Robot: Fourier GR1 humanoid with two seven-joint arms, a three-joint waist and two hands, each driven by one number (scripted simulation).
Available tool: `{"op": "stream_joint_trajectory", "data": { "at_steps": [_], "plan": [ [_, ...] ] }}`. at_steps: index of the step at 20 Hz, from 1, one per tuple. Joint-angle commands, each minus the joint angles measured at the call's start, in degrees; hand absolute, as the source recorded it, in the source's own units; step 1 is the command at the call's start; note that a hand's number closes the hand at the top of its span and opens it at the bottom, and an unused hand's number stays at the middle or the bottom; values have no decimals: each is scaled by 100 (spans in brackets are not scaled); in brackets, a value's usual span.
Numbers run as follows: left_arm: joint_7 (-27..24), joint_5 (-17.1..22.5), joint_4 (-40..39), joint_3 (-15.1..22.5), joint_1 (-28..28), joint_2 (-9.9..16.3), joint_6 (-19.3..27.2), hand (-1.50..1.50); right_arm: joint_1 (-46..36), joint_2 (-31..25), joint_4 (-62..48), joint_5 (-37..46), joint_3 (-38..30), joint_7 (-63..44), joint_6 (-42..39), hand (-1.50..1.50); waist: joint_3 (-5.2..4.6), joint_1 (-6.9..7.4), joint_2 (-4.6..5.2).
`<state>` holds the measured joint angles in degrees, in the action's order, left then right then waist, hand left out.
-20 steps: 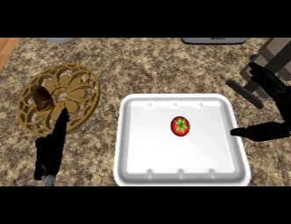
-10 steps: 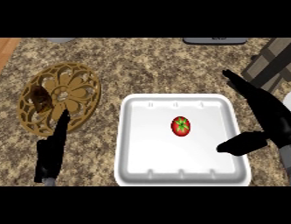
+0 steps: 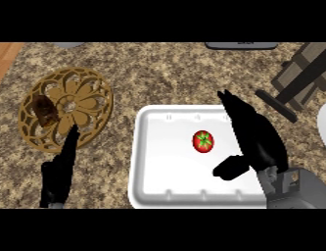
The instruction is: Pick the tomato from the tray and place it in the tiered basket
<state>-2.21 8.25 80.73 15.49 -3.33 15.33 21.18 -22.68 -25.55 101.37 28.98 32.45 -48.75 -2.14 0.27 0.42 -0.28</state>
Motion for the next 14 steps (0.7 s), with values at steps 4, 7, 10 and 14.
{"op": "stream_joint_trajectory", "data": {
  "at_steps": [4, 7, 10, 14],
  "plan": [
    [157, -16, -134, -103, -8, -50, -158, 0, -363, 421, -587, 483, 178, -586, -818, -150, -31, -12, 30],
    [335, 20, -20, -226, -50, 24, -252, 0, -102, 666, -794, 795, 367, -561, -813, -150, -29, -18, 29],
    [388, -215, -73, -147, -7, -178, -158, 0, -270, 932, -605, 647, 5, -708, -1318, -150, -28, -31, 25],
    [110, 19, -439, -569, 87, 30, -644, 0, -247, 1424, -859, 982, 152, -686, -1244, -150, -30, -22, 29]
  ]
}}
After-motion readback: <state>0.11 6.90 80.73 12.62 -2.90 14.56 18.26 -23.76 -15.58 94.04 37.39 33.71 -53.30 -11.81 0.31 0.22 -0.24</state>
